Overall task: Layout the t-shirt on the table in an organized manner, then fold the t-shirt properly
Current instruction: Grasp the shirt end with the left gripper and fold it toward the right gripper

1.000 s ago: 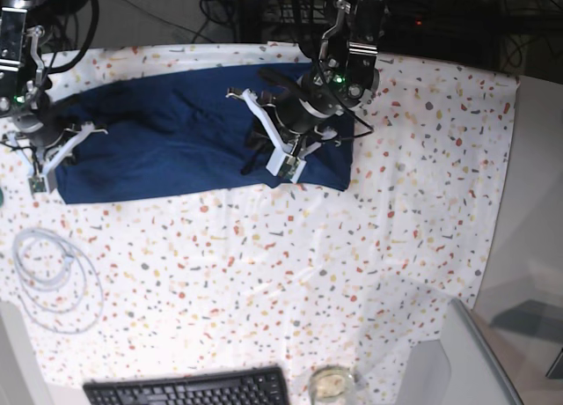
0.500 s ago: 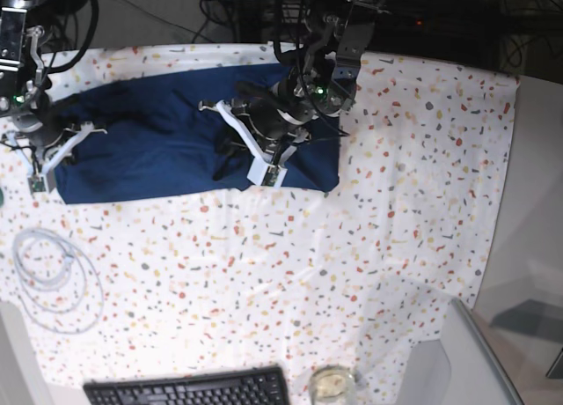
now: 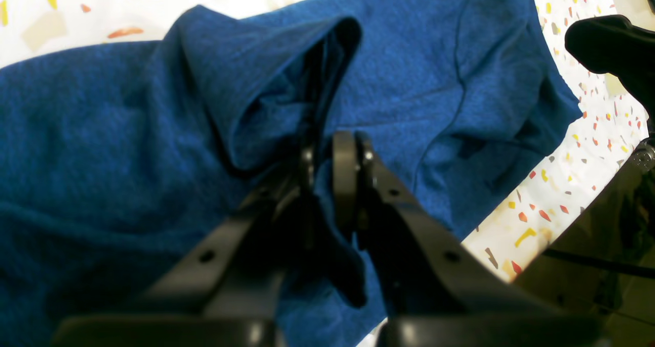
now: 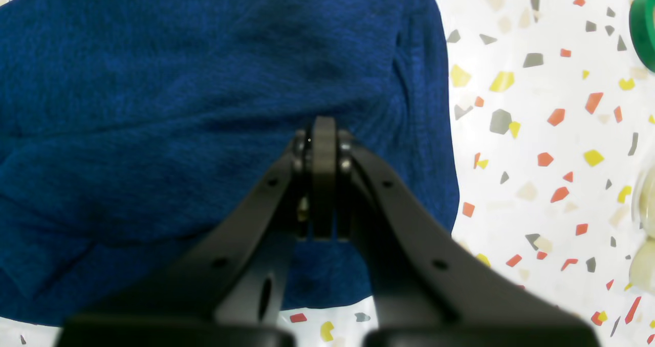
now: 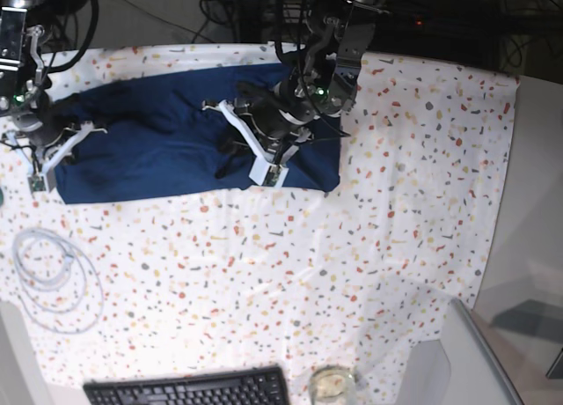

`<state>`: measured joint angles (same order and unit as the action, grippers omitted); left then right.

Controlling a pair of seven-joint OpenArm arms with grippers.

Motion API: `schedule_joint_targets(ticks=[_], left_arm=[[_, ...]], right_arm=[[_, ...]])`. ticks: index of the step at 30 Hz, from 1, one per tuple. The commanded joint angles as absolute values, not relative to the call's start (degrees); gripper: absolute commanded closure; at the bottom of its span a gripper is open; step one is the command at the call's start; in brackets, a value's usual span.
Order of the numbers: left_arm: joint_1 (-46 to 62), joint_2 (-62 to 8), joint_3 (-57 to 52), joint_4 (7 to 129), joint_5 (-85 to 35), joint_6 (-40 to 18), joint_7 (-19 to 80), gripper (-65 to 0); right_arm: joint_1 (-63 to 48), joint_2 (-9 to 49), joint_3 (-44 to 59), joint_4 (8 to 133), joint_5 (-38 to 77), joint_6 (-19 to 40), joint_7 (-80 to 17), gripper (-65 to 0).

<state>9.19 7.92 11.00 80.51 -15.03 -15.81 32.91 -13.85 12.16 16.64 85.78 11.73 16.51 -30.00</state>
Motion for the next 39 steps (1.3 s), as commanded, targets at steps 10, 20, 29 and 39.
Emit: schedule_joint_targets(ticks=[10,20,29,39], left_arm=[[7.4,8.5,11.6,80.2,-15.8,-16.1,31.9,0.0],[8.0,8.5,11.6,80.7,-15.8,-16.1,32.0,0.0],[7.6,8.4,14.4,80.7,-15.8,-16.1,32.0,-25.2],[5.1,7.3,23.7,80.5,-15.8,-16.1,32.0,-37.5]], right_arm=[[-13.2,12.9,17.1,86.5,12.1,16.7,-28.9,0.0],[-13.2,12.9,16.9,86.6,12.1,16.7,-28.9,0.0],[-13.2,12.9,16.9,86.6,12.1,16.7,-28.9,0.0],[-13.2,12.9,16.8,86.8,12.1,16.7,-28.9,0.0]])
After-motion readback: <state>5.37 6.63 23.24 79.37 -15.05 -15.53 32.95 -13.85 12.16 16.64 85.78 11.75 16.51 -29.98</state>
